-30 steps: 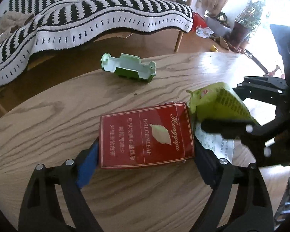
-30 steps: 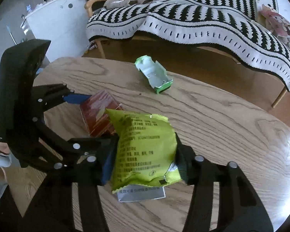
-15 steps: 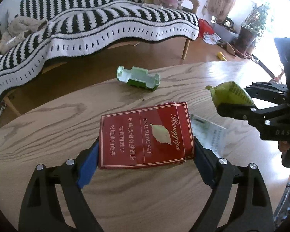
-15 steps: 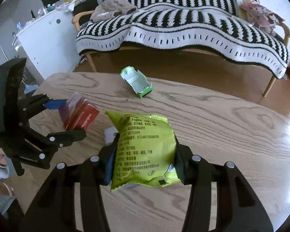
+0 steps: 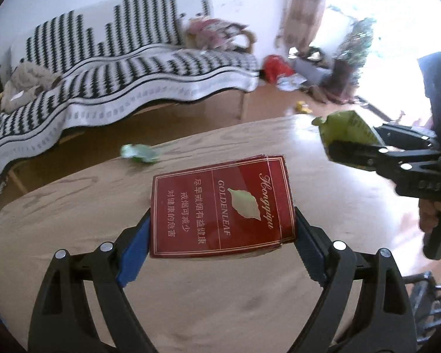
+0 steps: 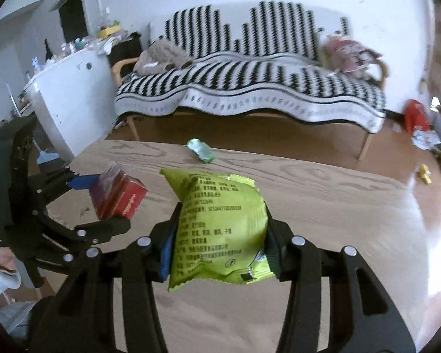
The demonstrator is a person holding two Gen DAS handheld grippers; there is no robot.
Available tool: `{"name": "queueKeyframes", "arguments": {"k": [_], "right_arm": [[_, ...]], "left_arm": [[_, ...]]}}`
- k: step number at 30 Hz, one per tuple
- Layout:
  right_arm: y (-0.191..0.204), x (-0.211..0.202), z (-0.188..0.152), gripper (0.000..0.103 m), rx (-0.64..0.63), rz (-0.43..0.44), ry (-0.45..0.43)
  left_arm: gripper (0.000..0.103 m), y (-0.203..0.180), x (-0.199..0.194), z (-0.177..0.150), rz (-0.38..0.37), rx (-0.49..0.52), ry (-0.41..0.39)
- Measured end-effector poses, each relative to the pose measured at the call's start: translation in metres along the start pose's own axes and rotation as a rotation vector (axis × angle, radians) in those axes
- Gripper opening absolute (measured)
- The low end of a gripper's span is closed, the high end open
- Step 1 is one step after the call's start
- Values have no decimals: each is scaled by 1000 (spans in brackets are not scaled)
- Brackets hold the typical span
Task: Collect trash
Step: 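Carry red box and snack bag over the bin and open both tools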
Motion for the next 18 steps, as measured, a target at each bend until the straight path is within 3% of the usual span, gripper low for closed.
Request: {"name": "queueKeyframes", "arguments": {"k": [6,11,18], "right_arm": [[-42,-94,-78,48,88,-98,-13],[-92,-159,-151,49,219,-162,-25],[-131,-210,-273,49,378,-242,5]], "left_arm": [[85,-108,-32,-21,-112,70,-13],[85,-188,-32,-56,-200,118,24],[85,-310,-10,-148,-338,216,150]]}}
Point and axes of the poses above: each gripper's, at about its wrist camera, not at the fingertips, and x roughly the way its jaws point, y to its left, z to its top, the point moved 8 cm from there along x, roughly the way its jaws point, and after that the axes turned 2 degrees about x, right-handed, at the moved point
